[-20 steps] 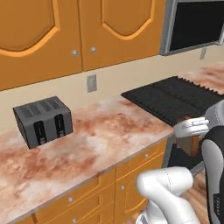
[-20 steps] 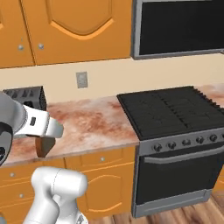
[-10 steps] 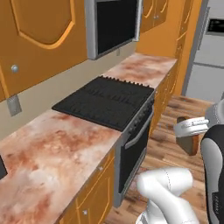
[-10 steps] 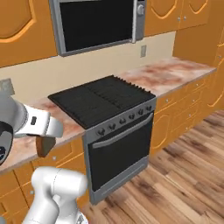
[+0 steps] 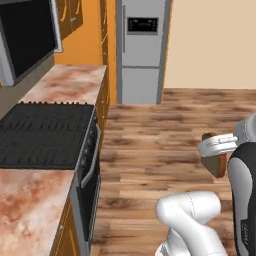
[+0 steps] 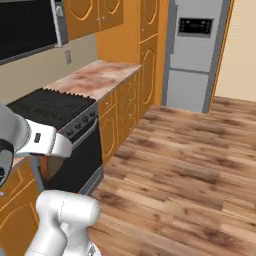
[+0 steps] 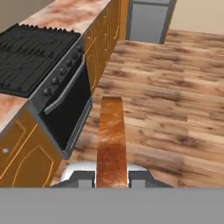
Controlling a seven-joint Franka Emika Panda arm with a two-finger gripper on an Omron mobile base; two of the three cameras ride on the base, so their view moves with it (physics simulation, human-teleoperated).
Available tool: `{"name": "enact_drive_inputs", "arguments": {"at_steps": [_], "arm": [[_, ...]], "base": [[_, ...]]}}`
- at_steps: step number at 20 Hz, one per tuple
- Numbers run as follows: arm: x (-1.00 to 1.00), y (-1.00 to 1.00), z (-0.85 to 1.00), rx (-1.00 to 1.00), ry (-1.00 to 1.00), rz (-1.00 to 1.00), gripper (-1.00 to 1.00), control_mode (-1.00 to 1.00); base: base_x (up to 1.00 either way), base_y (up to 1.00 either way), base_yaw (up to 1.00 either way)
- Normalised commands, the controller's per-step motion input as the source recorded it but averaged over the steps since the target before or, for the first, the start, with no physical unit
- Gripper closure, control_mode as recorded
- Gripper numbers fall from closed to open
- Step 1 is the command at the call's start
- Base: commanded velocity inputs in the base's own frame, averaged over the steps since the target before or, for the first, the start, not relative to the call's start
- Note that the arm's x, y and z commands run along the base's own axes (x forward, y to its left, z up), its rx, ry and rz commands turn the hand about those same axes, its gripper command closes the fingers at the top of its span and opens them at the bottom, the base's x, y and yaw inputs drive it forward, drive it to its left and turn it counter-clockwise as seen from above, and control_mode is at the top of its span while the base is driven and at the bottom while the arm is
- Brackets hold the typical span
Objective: Start the toaster. Once the lever pops up, take the bread to the plate on the dining counter.
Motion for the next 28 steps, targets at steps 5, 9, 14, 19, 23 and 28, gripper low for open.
{"name": "enact_drive_inputs", "arguments": {"at_steps": [5, 9, 14, 19, 23, 28], "arm": [[0.0, 0.0, 0.0, 0.0, 0.0, 0.0, 1.0, 1.0], [0.0, 0.0, 0.0, 0.0, 0.0, 0.0, 1.0, 1.0], [0.0, 0.0, 0.0, 0.0, 0.0, 0.0, 1.0, 1.0], [0.0, 0.0, 0.0, 0.0, 0.0, 0.0, 1.0, 1.0], [0.0, 0.0, 0.0, 0.0, 0.0, 0.0, 1.0, 1.0], [0.0, 0.0, 0.0, 0.0, 0.0, 0.0, 1.0, 1.0]], "base": [[0.0, -0.56, -0.69], [0.0, -0.51, -0.68], [0.02, -0.47, -0.66], [0.04, -0.38, -0.66], [0.01, -0.34, -0.68], [0.0, -0.17, -0.7]]}}
